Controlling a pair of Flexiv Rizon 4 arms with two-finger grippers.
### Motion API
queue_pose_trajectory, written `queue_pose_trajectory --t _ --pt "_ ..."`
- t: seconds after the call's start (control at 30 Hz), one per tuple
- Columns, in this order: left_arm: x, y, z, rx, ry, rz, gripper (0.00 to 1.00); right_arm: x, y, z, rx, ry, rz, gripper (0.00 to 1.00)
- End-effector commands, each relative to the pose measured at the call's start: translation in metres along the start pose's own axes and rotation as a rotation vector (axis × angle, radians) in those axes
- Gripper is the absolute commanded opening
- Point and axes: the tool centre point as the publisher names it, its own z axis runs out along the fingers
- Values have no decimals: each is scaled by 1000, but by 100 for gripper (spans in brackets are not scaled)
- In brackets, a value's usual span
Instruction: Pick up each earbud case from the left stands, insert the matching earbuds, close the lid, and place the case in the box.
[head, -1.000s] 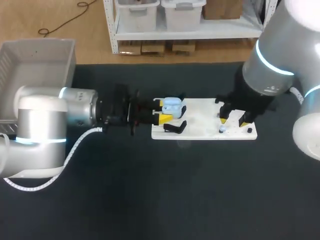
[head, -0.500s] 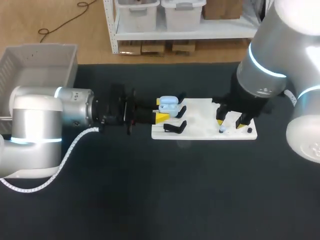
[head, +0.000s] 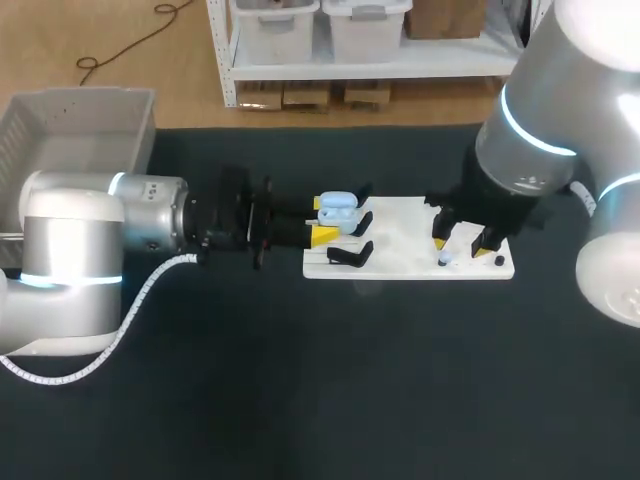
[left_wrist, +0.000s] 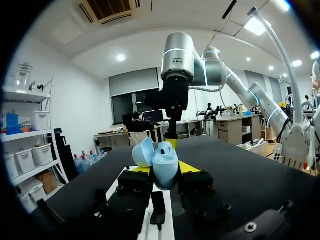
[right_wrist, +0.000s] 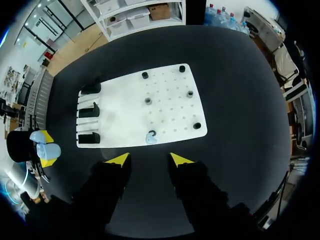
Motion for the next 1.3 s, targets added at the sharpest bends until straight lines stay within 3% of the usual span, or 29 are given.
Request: queue_pose_trajectory --t 0.03,1.3 --pt "0 0 0 1 0 1 0 2 1 5 12 0 5 48" --pt "0 0 0 1 0 1 0 -13 -7 48 47 -34 77 35"
